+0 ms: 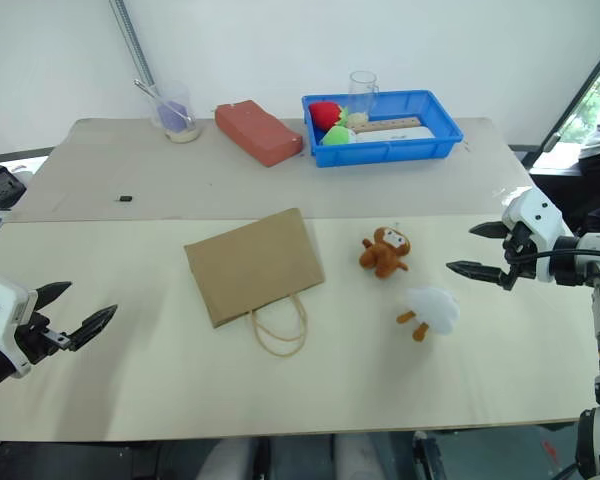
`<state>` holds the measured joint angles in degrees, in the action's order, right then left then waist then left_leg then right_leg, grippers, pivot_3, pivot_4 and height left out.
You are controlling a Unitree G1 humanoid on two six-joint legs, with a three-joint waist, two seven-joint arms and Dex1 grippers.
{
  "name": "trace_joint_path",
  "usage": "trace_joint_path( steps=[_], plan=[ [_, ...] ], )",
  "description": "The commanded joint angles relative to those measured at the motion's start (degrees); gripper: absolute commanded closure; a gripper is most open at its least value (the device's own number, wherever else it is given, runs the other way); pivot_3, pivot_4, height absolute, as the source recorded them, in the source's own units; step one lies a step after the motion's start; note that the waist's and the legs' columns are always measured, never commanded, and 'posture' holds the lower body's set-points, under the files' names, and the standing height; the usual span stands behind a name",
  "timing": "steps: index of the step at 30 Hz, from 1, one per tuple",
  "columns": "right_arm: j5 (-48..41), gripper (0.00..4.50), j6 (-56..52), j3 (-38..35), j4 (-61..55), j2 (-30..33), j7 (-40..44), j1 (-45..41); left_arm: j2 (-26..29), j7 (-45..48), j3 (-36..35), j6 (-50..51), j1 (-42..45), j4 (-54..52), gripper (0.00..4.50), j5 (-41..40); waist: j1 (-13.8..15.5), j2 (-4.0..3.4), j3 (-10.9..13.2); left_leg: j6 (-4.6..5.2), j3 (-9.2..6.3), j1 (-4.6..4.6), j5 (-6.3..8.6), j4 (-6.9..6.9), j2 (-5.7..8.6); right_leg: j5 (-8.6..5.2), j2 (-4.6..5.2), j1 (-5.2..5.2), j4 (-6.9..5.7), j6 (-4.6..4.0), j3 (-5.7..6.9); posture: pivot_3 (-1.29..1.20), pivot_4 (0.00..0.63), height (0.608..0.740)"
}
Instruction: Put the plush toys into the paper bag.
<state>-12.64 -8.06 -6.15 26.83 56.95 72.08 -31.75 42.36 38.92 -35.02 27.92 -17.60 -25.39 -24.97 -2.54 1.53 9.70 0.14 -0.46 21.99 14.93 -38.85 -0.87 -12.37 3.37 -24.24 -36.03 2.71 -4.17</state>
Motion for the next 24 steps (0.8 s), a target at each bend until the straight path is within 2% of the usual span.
trace_joint_path(
  steps=[1,6,13,21,24],
  plan=[
    [-0.95,0.00,-0.12,-1.98,-1.28,1.75,0.40,-0.57,-0.23,0.68,-2.19,-0.07,-0.74,-0.98,0.05,-1.28,0.00,0.00,0.00,0.00,0.00,0.00,0.00,0.00,0.00,0.00,0.00,0.00,0.00,0.00,0.00,0.00,0.150,0.740],
    [-0.31,0.00,0.47,-1.51,-0.29,1.79,0.75,-1.29,-0.55,-0.22,-3.12,1.59,-1.19,-0.89,0.05,-2.16,-0.02,0.00,0.00,0.00,0.00,-0.01,0.00,0.00,-0.01,0.00,-0.01,0.00,-0.01,0.00,0.00,0.00,0.150,0.740],
    [0.00,0.00,0.89,-1.20,0.27,1.54,0.64,-1.92,-0.83,2.04,-3.45,-3.77,-1.69,0.04,0.05,-1.32,0.00,0.00,0.00,0.00,0.00,0.00,0.00,-0.01,0.00,0.00,0.00,0.00,-0.01,0.00,0.00,0.00,0.150,0.740],
    [-0.09,0.00,1.20,-1.06,0.37,1.17,0.82,-2.06,-1.08,1.40,-4.00,-4.69,-1.57,1.05,0.05,-1.13,0.01,0.00,0.00,0.00,0.01,-0.01,0.00,-0.01,0.00,0.00,0.00,0.00,-0.02,0.00,0.00,0.00,0.150,0.740],
    [-0.10,0.00,1.47,-1.05,0.64,1.23,1.04,-2.34,-0.50,4.25,-4.83,-5.12,-2.03,1.55,0.05,-3.09,0.01,0.00,0.00,0.00,0.01,-0.01,0.00,-0.01,0.00,0.00,0.00,0.00,-0.02,0.00,0.00,0.00,0.150,0.740]
  ],
)
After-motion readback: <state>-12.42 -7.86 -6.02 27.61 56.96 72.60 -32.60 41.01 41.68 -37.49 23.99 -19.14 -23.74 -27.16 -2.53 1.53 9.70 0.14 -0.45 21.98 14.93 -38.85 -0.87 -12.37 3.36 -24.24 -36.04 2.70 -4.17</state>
